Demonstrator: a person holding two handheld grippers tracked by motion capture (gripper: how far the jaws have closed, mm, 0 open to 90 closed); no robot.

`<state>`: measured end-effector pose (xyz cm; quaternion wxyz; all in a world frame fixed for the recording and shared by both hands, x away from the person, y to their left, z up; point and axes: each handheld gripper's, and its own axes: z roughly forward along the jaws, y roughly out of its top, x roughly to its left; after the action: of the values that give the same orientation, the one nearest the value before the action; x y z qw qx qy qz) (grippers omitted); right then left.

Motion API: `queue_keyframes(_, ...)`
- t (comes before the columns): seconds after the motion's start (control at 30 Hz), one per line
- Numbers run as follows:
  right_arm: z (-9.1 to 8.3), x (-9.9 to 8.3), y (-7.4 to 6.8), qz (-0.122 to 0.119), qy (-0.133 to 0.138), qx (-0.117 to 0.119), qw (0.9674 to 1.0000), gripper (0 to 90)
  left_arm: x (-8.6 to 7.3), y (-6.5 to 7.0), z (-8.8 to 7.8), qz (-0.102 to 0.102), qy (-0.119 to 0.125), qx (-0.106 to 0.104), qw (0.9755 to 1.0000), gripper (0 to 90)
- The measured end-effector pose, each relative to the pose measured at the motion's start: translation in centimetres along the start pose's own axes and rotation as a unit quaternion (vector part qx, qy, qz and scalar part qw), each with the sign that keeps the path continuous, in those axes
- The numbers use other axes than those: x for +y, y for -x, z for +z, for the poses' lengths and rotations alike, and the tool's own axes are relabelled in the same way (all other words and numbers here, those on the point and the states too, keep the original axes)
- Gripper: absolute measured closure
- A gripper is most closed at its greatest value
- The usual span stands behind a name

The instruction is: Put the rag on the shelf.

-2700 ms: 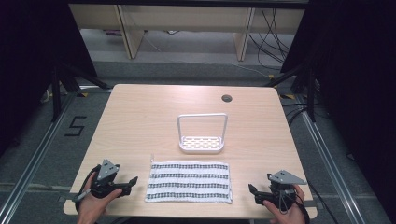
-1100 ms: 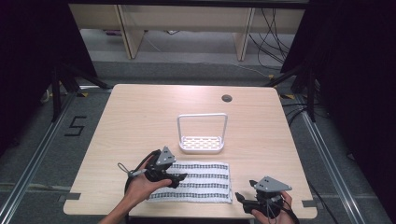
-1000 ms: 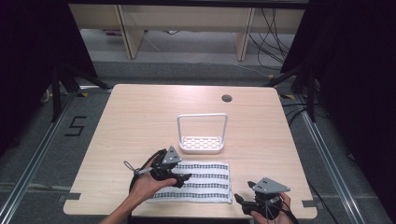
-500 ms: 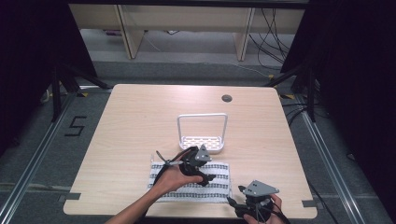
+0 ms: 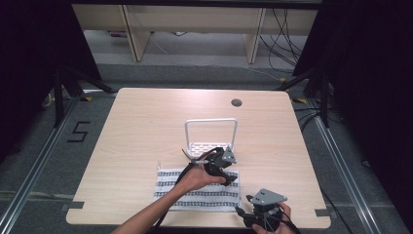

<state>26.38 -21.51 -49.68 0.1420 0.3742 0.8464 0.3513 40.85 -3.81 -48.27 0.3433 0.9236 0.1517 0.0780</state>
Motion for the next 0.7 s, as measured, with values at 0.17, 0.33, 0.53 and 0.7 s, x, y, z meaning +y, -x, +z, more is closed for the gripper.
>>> queue_keyframes(0.17,0.3,0.0,0.0,-0.007,-0.003,-0.001,1.0000,45.3,0.3,-0.1,0.7,0.004,-0.006,-0.011,0.9999,41.0)
queue_keyframes(0.33,0.8,0.1,0.0,-0.014,-0.010,-0.001,0.9998,46.1,0.5,-0.4,1.1,0.008,-0.015,-0.014,0.9997,42.0)
queue_keyframes(0.53,1.0,0.3,-0.3,-0.008,-0.017,0.001,0.9998,46.2,0.8,-0.4,1.9,0.007,-0.018,-0.019,0.9996,42.7)
queue_keyframes(0.7,1.2,0.3,-0.2,-0.001,-0.020,0.003,0.9998,46.5,0.9,-0.5,2.6,0.012,-0.021,-0.027,0.9993,44.7)
